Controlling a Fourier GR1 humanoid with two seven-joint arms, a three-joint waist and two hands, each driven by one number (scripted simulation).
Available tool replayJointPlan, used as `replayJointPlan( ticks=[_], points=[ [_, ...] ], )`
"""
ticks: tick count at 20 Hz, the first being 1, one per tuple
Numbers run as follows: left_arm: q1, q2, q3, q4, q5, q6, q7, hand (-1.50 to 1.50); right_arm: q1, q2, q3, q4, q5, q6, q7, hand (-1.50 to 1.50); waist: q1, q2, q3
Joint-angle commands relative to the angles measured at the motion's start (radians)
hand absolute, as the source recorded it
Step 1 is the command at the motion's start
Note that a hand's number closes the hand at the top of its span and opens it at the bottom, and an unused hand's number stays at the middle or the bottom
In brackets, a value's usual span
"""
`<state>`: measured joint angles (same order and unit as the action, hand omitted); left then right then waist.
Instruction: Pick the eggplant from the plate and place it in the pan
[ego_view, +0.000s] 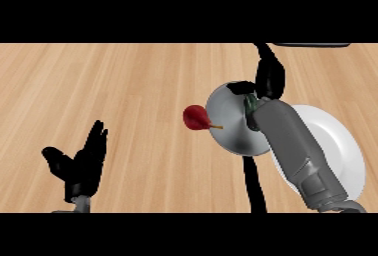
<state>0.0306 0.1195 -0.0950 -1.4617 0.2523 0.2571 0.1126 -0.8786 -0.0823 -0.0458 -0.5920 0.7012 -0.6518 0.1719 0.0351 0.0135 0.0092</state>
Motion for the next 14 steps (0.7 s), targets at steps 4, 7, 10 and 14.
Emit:
replayJointPlan(
  ticks=[4,7,10,14],
  points=[
    [-0.028,0.013,0.033,0.055,0.02,-0.011,0.033,0.0,0.037,0.021,-0.204,-0.117,-0.332,0.115,-0.267,-1.5,-0.028,-0.005,-0.007],
    [0.046,0.045,0.052,-0.016,0.041,-0.025,0.054,0.0,0.147,0.027,-0.227,-0.226,-0.435,0.247,-0.321,-1.5,-0.044,-0.019,-0.008],
    [0.079,-0.01,0.015,0.019,0.001,-0.001,-0.014,0.0,0.244,-0.025,-0.242,-0.317,-0.515,0.4,-0.366,-1.5,-0.053,-0.02,-0.009],
    [0.055,-0.025,0.018,0.024,-0.01,0.021,-0.013,0.0,0.43,-0.015,-0.211,-0.47,-0.591,0.561,-0.421,-1.5,-0.061,-0.021,-0.009]
  ],
)
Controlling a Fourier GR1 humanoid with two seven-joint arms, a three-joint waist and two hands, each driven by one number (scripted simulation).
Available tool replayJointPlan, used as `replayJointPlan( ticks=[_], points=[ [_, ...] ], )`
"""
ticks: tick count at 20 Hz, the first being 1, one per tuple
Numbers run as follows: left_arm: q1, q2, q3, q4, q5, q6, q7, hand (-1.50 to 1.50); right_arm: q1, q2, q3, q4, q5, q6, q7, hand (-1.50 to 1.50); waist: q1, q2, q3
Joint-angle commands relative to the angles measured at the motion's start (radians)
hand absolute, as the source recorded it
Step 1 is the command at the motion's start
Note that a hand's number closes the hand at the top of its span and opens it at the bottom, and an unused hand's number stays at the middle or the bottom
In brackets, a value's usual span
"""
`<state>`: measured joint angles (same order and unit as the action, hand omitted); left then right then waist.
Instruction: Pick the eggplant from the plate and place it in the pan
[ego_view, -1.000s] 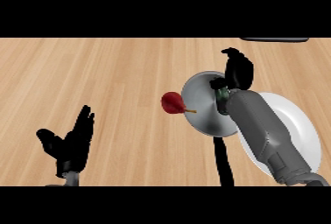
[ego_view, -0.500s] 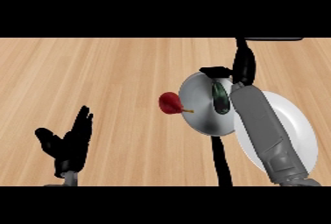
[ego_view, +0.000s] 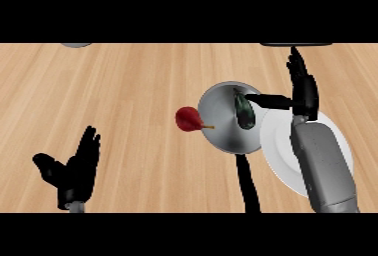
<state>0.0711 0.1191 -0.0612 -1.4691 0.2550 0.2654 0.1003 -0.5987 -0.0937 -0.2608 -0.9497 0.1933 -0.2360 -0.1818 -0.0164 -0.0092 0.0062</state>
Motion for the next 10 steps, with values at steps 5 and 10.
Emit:
replayJointPlan(
  ticks=[5,10],
  points=[
    [0.04,-0.017,0.005,0.064,0.012,-0.048,-0.047,0.0,0.329,-0.01,0.077,-0.422,-0.114,0.232,0.047,-1.5,-0.005,0.003,-0.007],
    [0.075,0.002,-0.012,-0.1,-0.01,-0.014,0.062,0.0,0.51,0.012,0.115,-0.644,-0.094,0.187,0.118,-1.5,0.013,0.006,-0.006]
  ],
)
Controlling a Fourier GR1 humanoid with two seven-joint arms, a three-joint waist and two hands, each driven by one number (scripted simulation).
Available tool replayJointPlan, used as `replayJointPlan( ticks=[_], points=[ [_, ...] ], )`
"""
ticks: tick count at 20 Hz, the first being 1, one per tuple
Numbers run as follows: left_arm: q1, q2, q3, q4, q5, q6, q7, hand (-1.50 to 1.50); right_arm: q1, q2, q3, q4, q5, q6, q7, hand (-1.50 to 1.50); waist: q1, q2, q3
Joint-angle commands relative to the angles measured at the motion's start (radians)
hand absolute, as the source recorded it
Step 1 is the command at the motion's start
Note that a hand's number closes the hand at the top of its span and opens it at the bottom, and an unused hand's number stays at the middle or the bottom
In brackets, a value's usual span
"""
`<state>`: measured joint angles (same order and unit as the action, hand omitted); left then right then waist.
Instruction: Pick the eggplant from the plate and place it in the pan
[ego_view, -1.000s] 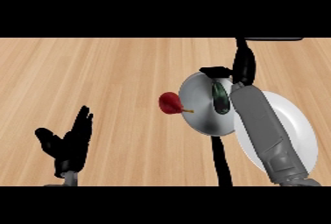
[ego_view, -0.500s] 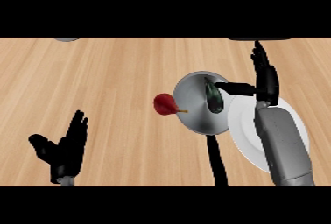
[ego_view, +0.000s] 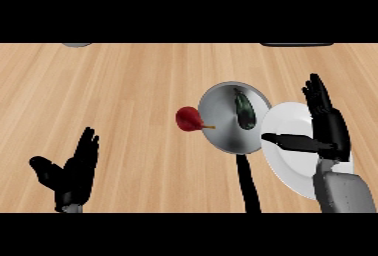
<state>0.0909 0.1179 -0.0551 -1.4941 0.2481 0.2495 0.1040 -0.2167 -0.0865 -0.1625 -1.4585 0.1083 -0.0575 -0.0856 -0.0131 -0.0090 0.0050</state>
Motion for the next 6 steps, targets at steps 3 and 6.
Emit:
replayJointPlan(
  ticks=[3,6],
  points=[
    [-0.012,-0.006,0.017,0.032,0.018,-0.026,0.04,0.0,0.225,0.029,0.037,-0.251,-0.017,0.005,0.05,-1.5,0.007,0.007,-0.005],
    [-0.075,-0.02,0.023,0.117,-0.013,-0.02,0.004,0.0,0.29,0.012,0.038,-0.314,-0.015,0.021,0.075,-1.5,0.006,0.008,-0.005]
  ],
)
